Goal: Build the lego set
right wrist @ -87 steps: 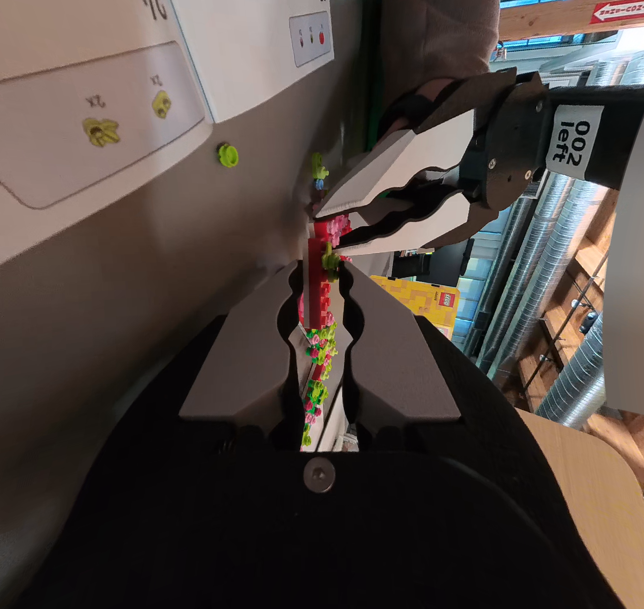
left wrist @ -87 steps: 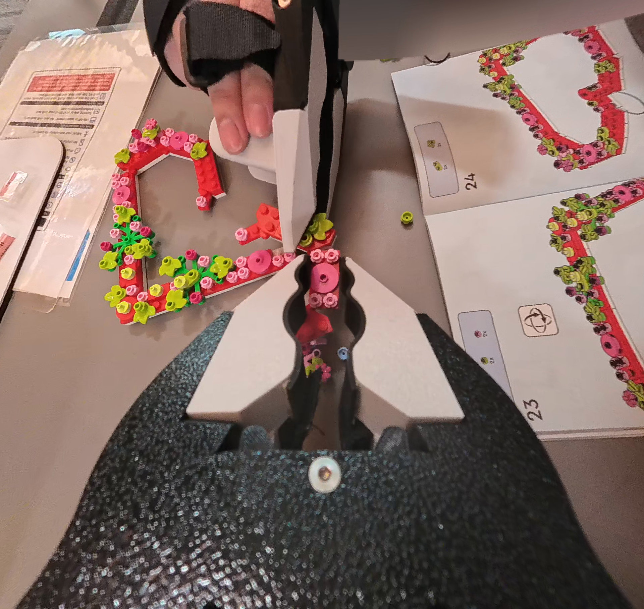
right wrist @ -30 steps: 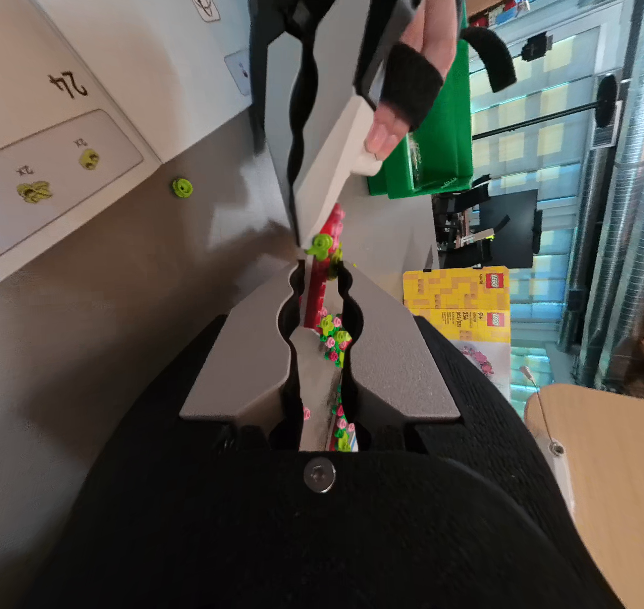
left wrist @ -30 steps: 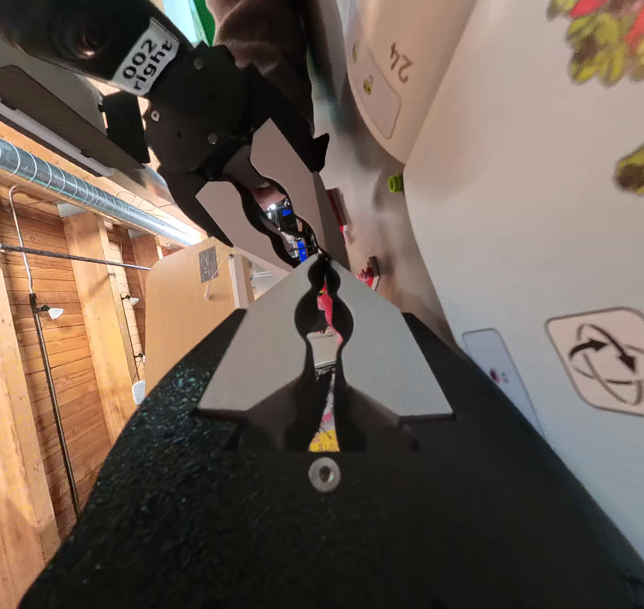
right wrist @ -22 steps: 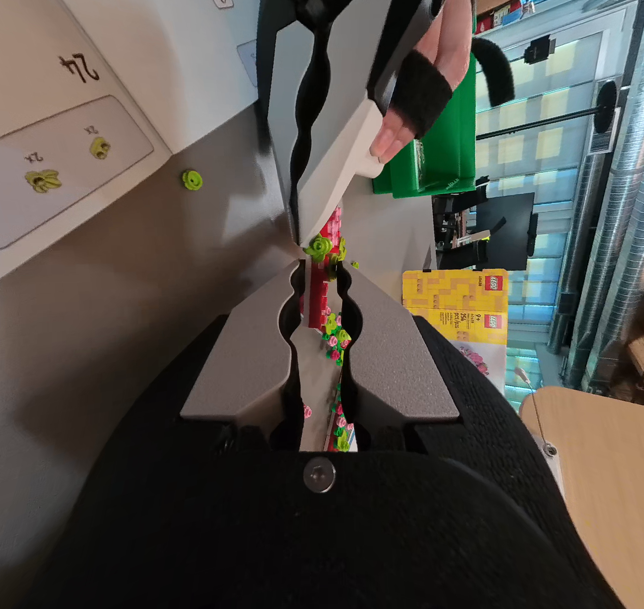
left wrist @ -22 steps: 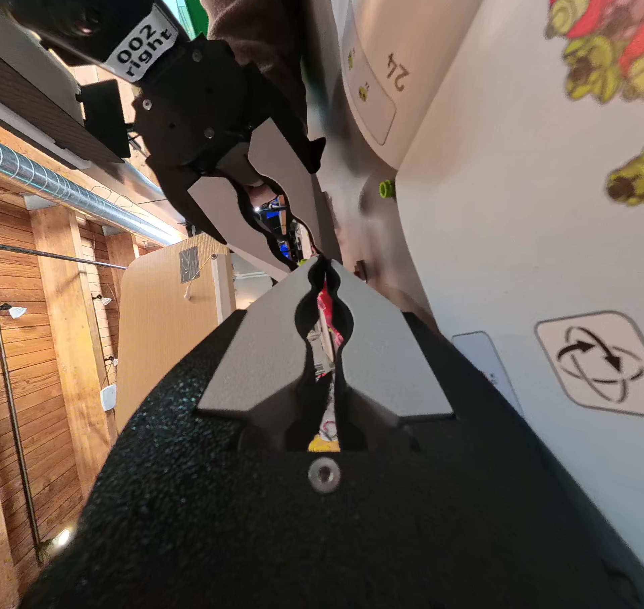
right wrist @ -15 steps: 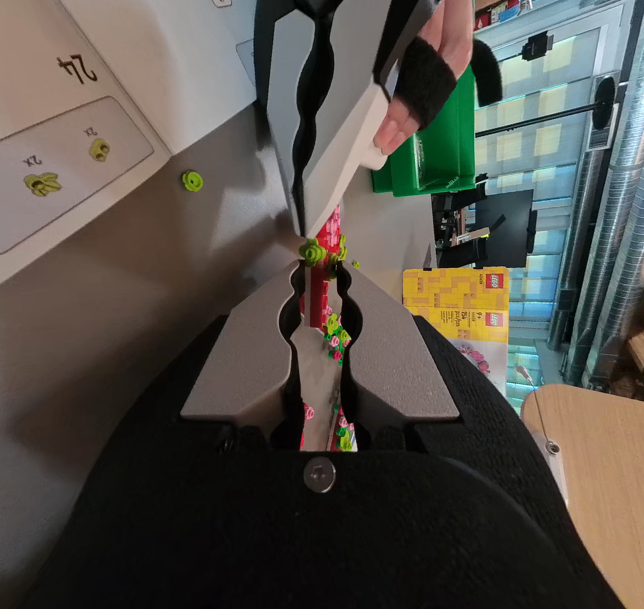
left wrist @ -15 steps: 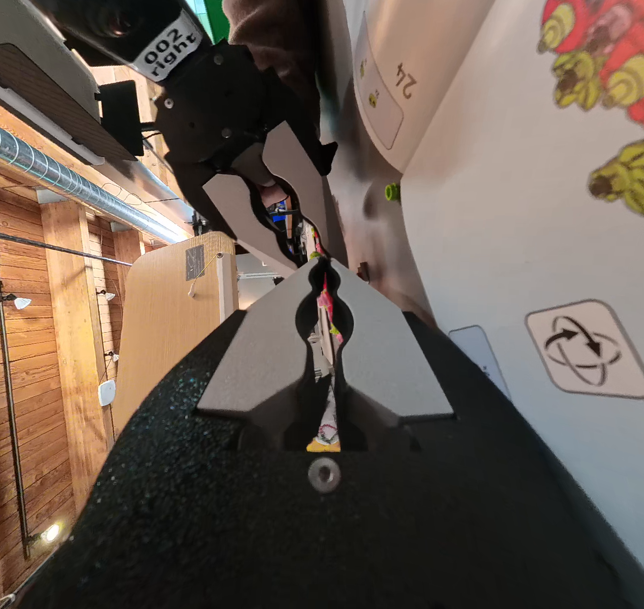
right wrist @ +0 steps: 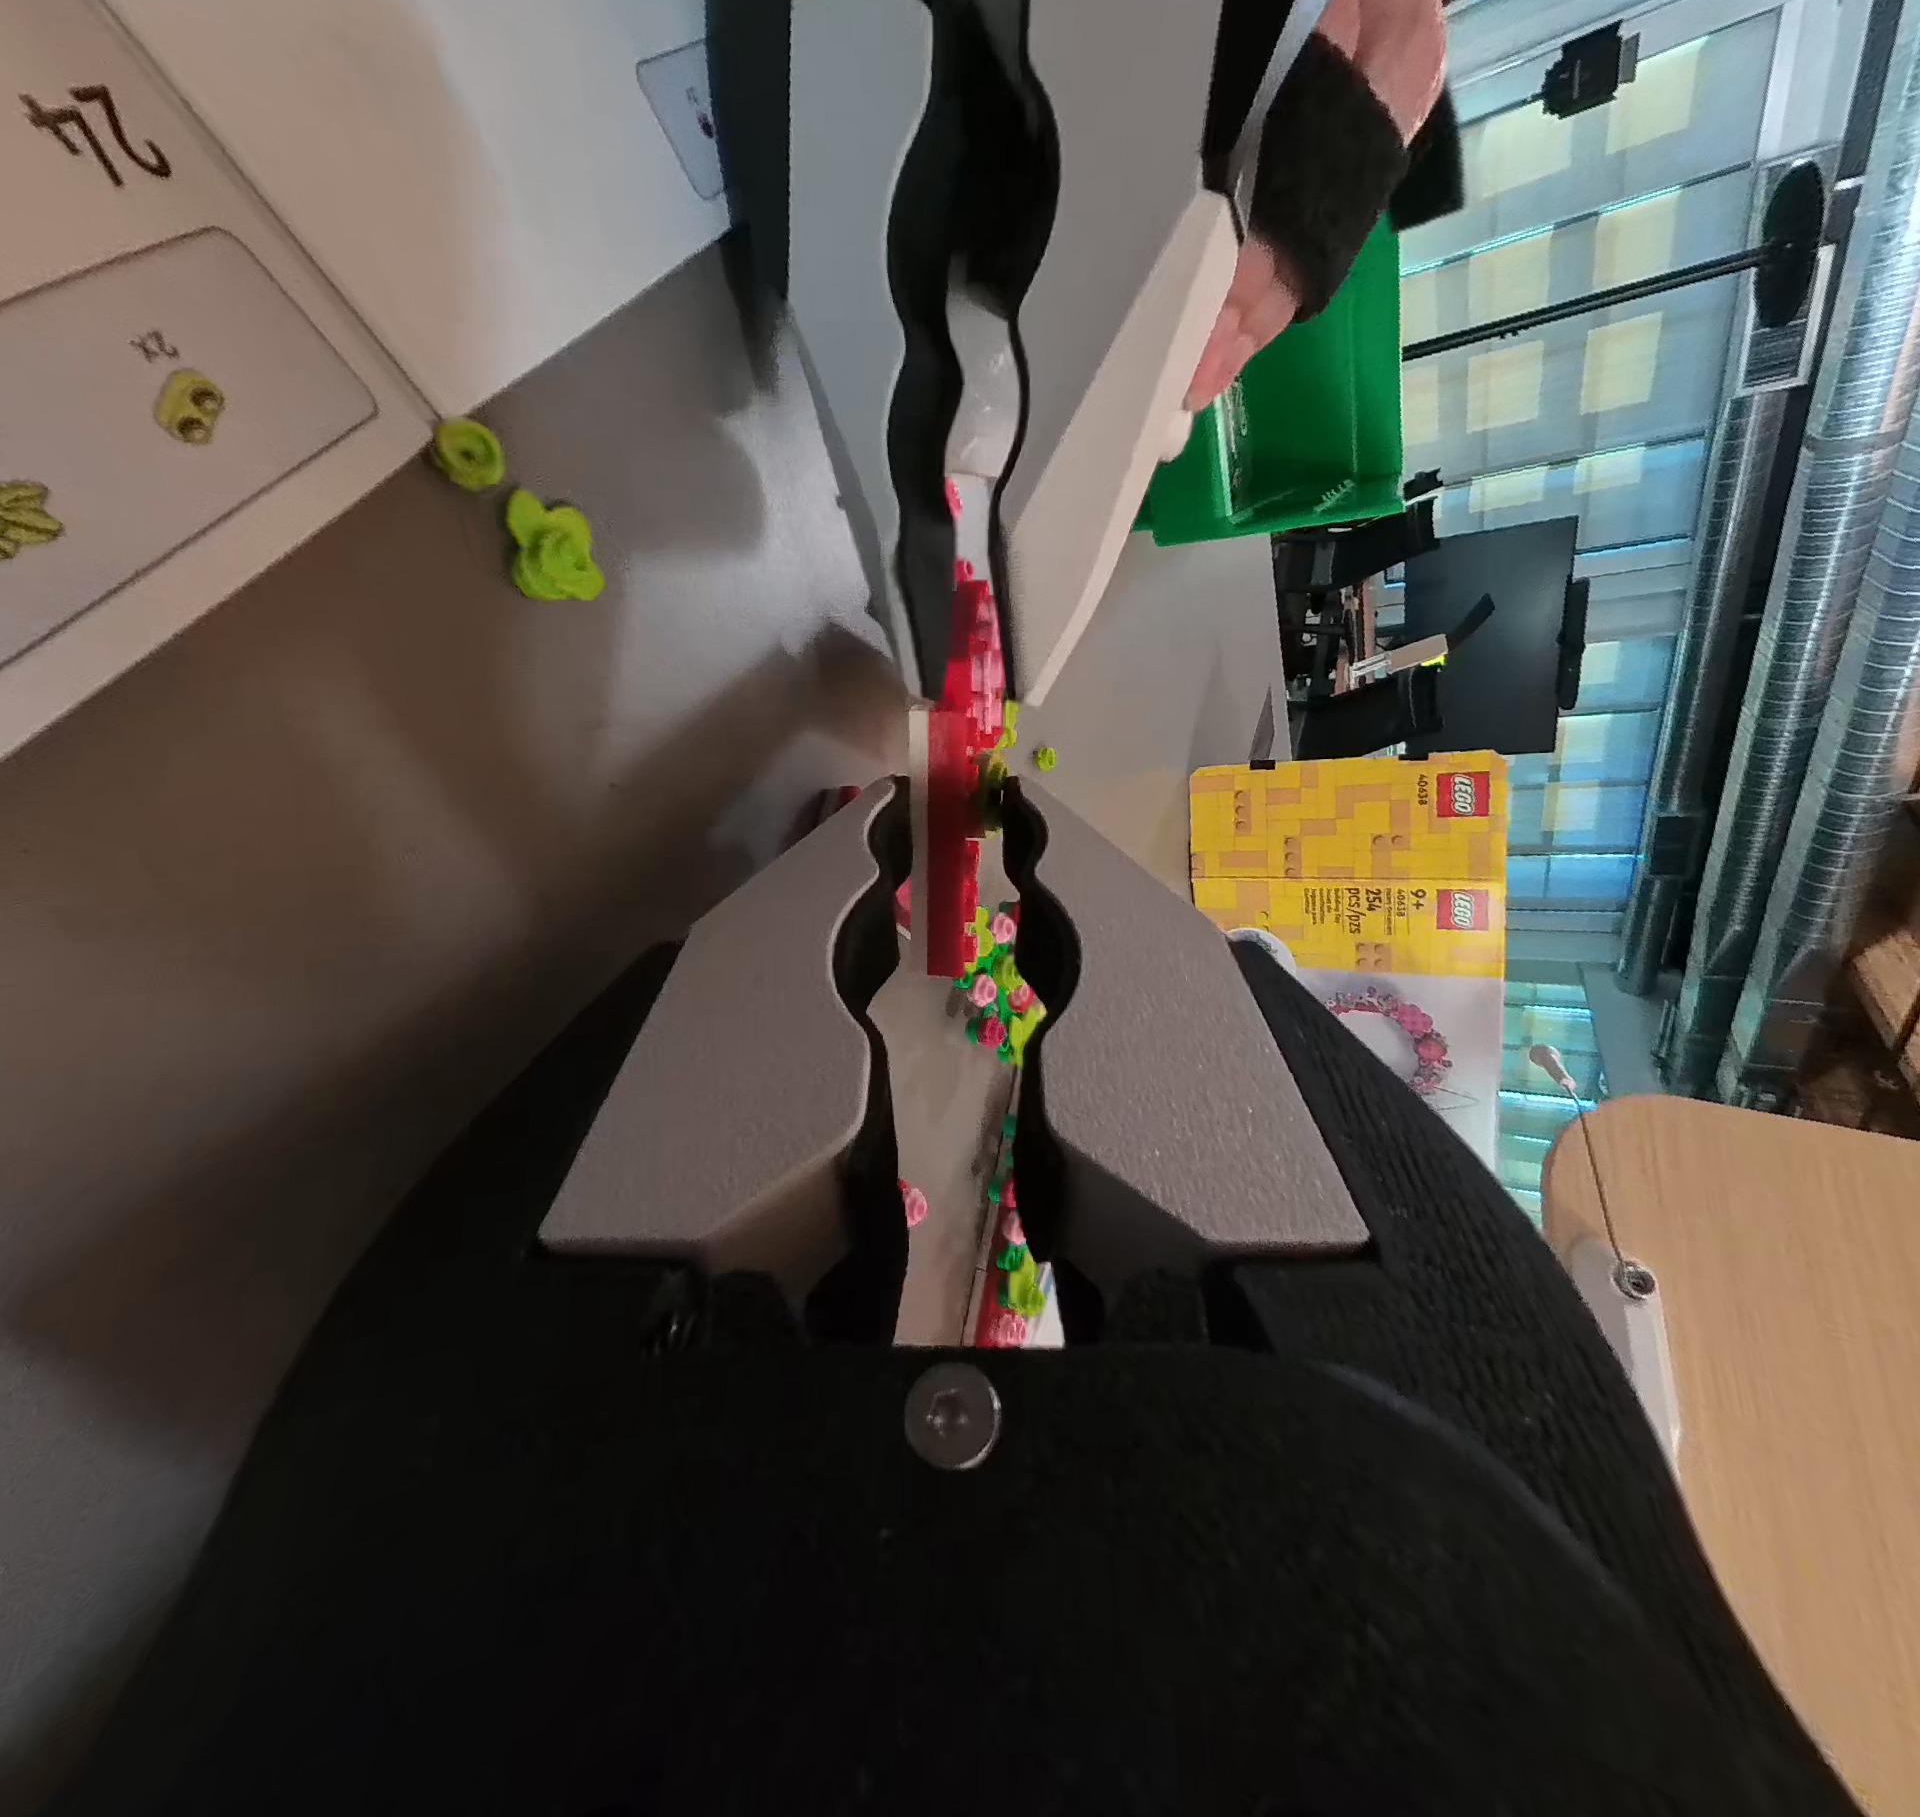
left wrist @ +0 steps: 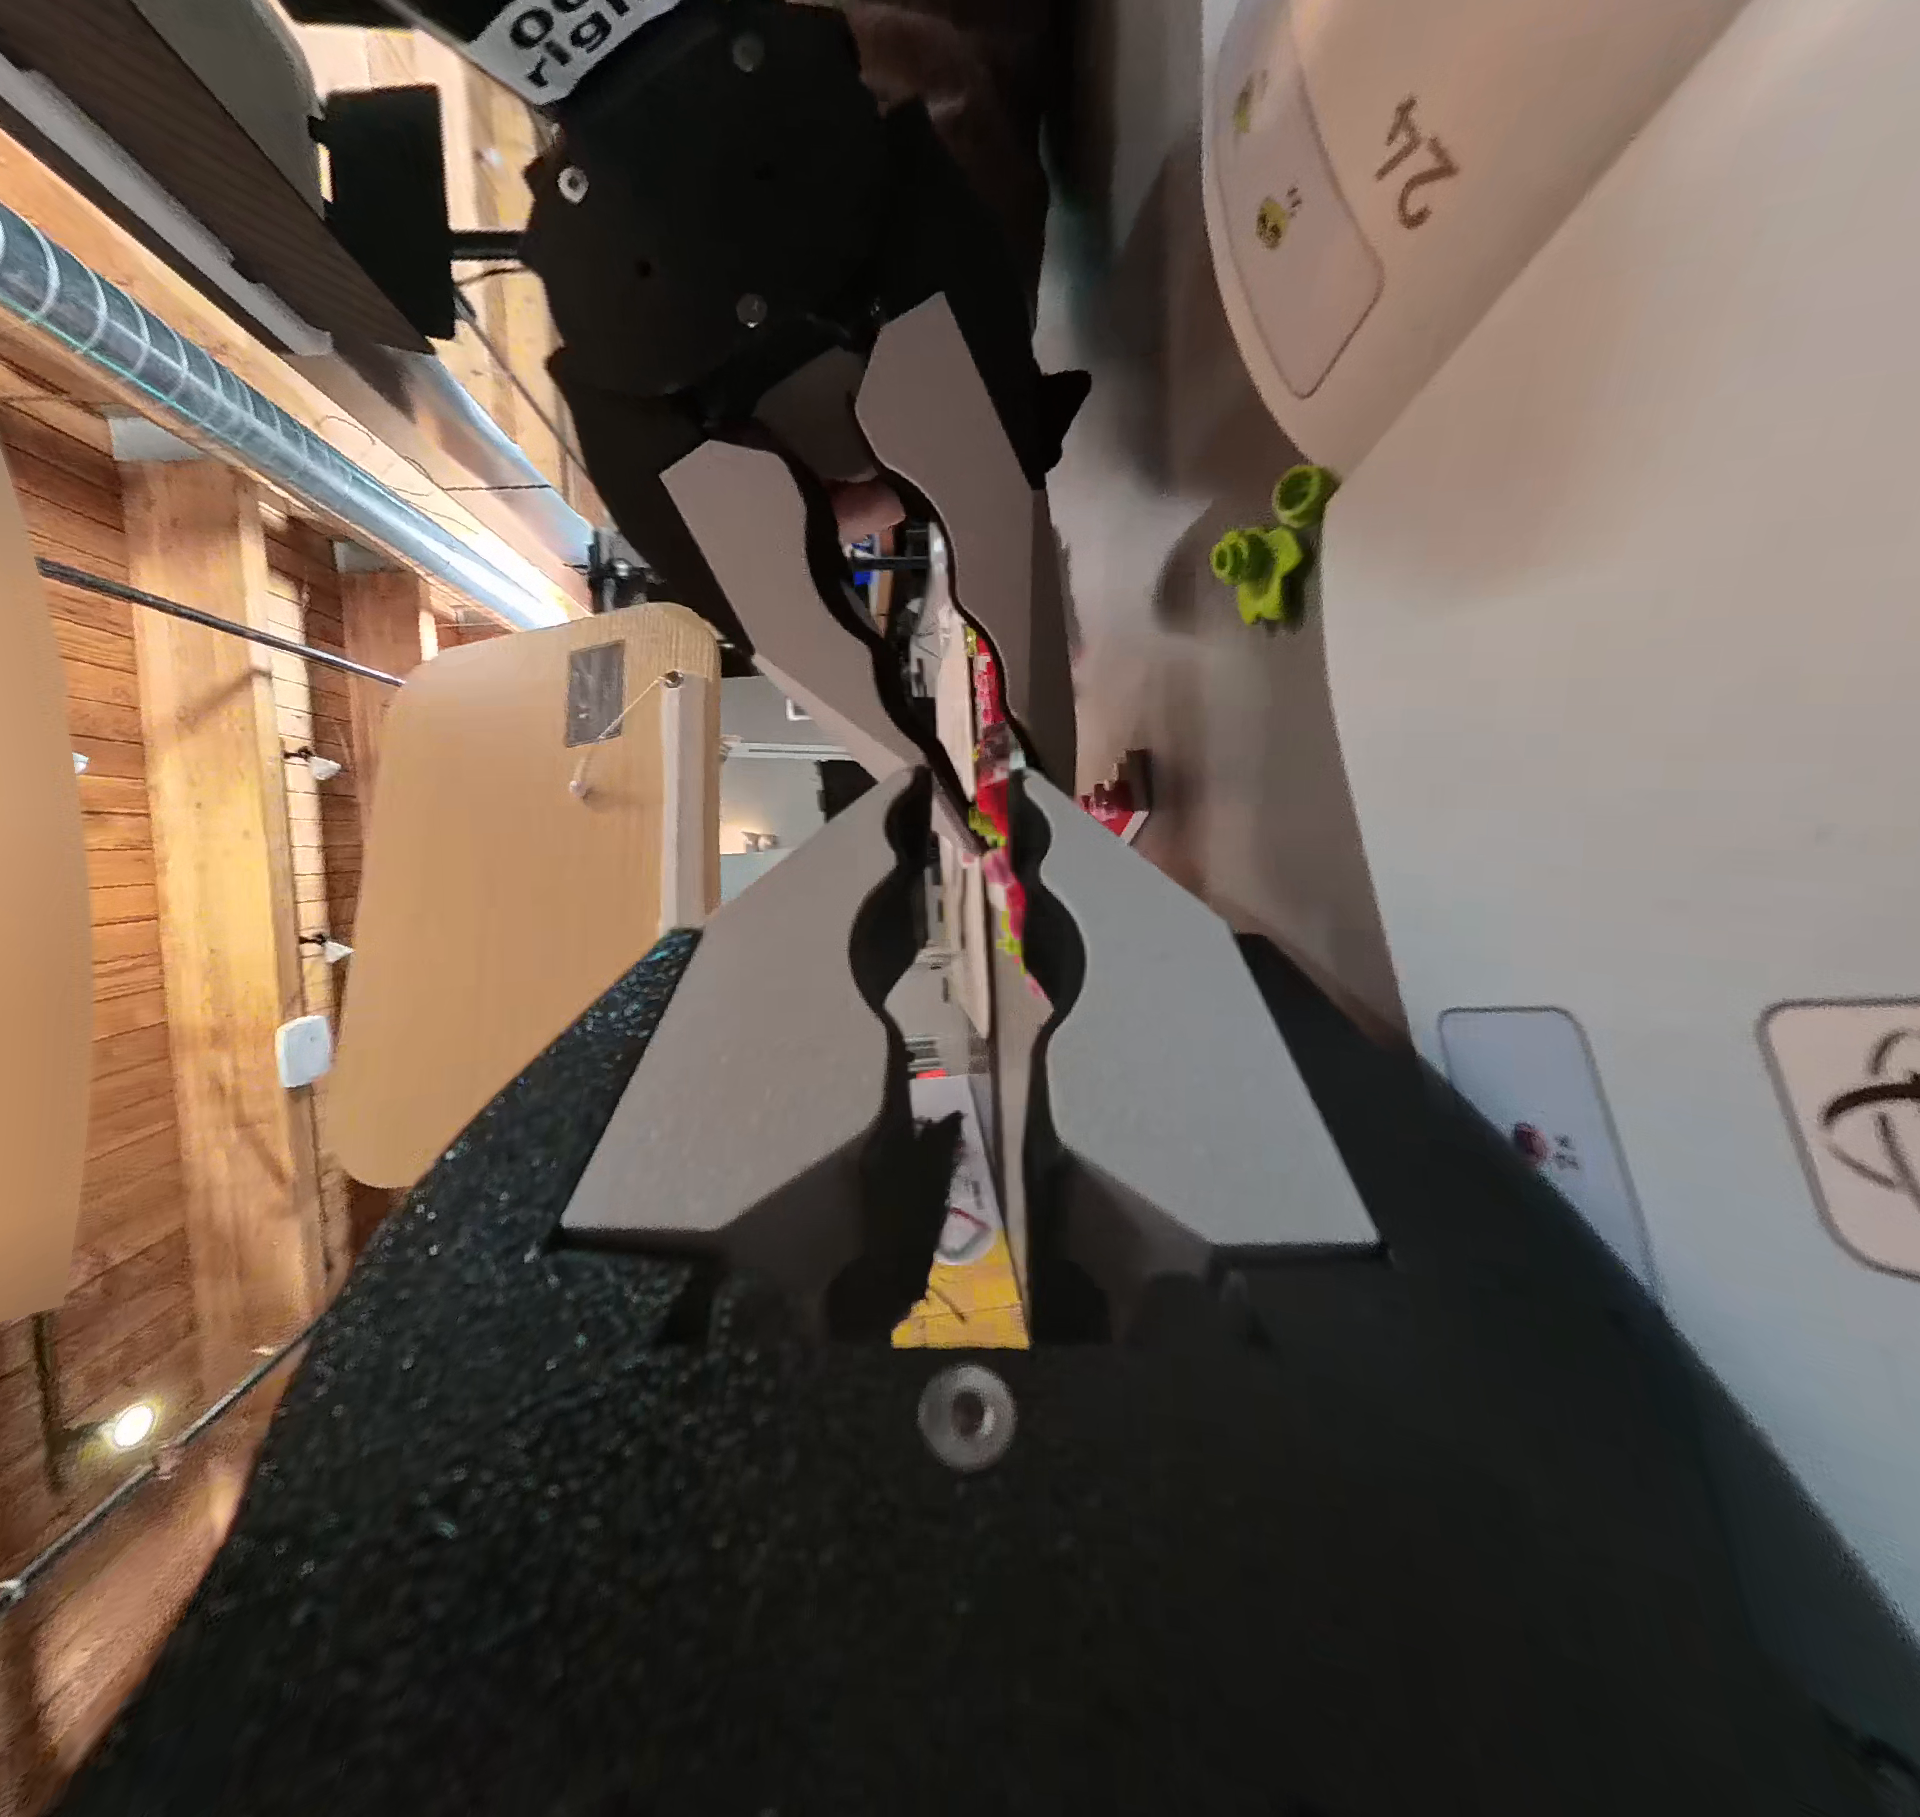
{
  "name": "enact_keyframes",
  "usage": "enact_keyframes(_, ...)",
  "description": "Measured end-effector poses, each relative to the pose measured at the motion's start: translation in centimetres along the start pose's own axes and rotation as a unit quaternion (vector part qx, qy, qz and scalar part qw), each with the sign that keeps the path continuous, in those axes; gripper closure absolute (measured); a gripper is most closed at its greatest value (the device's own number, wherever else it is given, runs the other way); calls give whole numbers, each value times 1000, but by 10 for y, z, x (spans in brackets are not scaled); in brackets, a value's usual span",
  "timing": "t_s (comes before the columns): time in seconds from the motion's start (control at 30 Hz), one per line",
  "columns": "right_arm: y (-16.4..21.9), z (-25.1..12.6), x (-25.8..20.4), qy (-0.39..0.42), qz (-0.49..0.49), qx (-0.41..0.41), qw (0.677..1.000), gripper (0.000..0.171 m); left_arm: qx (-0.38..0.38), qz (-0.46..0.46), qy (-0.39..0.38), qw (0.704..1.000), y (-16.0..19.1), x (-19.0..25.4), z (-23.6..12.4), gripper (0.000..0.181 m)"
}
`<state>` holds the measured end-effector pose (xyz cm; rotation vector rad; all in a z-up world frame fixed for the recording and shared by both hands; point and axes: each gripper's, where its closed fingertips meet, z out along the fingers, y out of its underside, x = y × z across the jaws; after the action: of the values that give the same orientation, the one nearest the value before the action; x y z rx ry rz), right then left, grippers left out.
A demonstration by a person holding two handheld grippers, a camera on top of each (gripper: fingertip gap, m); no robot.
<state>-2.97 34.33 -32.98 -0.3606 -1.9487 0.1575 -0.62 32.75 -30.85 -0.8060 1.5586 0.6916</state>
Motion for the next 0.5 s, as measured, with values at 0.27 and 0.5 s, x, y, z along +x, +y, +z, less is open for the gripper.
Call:
enact_keyframes(0.27,-6,1,1,-2,11,-2,1000,156,-45,-16,21,999,8,6,2,164)
enact_keyframes(0.5,-10,1,-4,-16,9,-3,1000,155,-53,21,20,998,5,10,-1,170)
